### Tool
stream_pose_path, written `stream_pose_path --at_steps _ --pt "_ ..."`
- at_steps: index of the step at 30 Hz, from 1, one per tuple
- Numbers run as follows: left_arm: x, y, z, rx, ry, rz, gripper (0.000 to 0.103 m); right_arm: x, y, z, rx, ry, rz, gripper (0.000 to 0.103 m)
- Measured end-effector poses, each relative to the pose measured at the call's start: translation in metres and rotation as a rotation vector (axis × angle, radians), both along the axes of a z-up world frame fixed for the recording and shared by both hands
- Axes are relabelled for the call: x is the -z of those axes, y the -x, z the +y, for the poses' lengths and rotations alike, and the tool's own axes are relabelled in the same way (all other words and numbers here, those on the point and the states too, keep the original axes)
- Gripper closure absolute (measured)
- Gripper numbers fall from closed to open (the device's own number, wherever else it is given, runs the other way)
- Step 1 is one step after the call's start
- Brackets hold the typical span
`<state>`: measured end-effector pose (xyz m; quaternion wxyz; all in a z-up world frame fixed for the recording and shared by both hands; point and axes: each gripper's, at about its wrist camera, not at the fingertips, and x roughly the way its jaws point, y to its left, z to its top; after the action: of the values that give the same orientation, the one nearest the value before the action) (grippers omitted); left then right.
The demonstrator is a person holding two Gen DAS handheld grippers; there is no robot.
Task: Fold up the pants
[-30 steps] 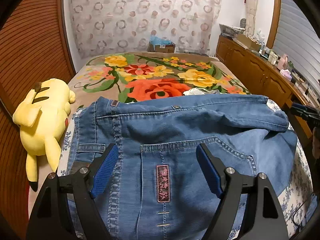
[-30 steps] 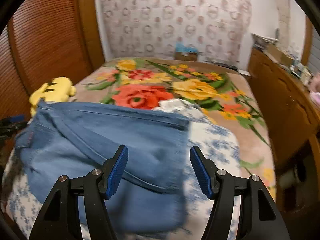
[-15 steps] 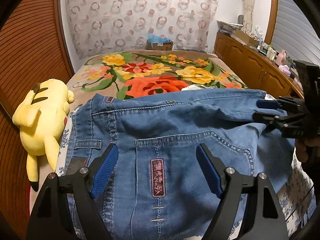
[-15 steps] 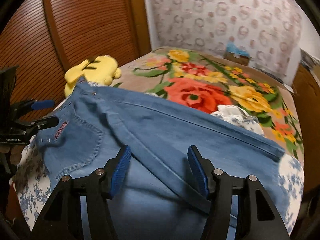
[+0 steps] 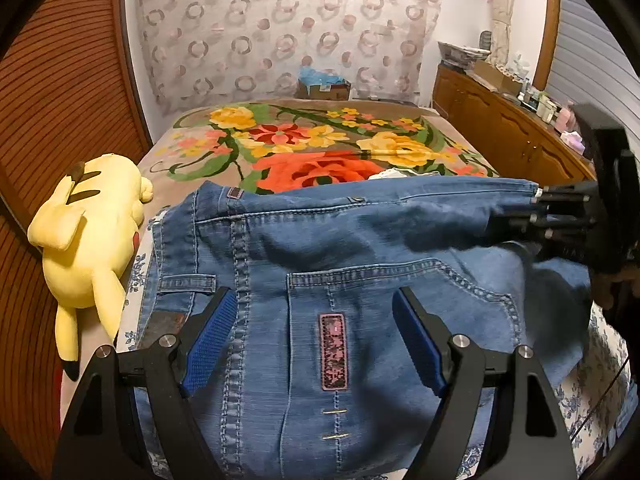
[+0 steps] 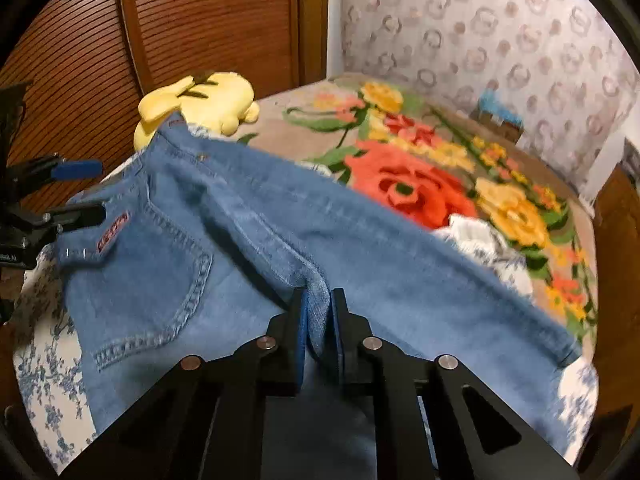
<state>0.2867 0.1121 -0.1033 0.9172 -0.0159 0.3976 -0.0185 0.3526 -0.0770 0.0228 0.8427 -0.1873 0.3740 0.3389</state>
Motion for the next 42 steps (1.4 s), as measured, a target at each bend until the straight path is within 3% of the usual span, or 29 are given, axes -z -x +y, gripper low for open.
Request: stream_pose_path --at_steps 10,15,18,19,21,22,31,36,42 --pt "-0.003 0.004 0.015 -0.038 0.001 -0.019 0.022 -0.040 -0.018 0.016 0.026 -0.065 -0.136 0.095" --pt "-0.004 0.004 0.024 -0.065 -0.005 -0.018 0.022 -0.006 -0.033 0.022 0.063 -0.011 -0.075 0.093" --pt "-0.003 0.004 0.028 -0.076 -0.006 -0.016 0.022 0.007 -0.032 0.015 0.103 -0.012 -0.047 0.074" --pt "-0.002 0.004 0.029 -0.078 -0.005 -0.014 0.022 0.009 -0.030 0.007 0.112 -0.034 -0.038 0.072" --pt "-0.001 0.003 0.027 -0.073 -0.007 -0.011 0.022 0.006 -0.025 -0.007 0.127 -0.065 -0.033 0.054" --pt "-0.001 0.002 0.025 -0.067 -0.007 -0.011 0.022 0.004 -0.019 -0.019 0.132 -0.082 -0.036 0.051" --pt "0.005 -0.004 0.005 -0.018 0.003 0.000 0.022 0.000 0.019 -0.123 0.312 -0.053 -0.066 0.051" --pt "0.011 -0.007 -0.004 -0.003 0.006 0.015 0.022 0.015 0.035 -0.133 0.349 -0.047 -0.022 0.051" --pt "0.017 -0.007 -0.016 0.021 -0.006 0.036 0.022 0.031 0.051 -0.118 0.273 -0.056 -0.005 0.051"
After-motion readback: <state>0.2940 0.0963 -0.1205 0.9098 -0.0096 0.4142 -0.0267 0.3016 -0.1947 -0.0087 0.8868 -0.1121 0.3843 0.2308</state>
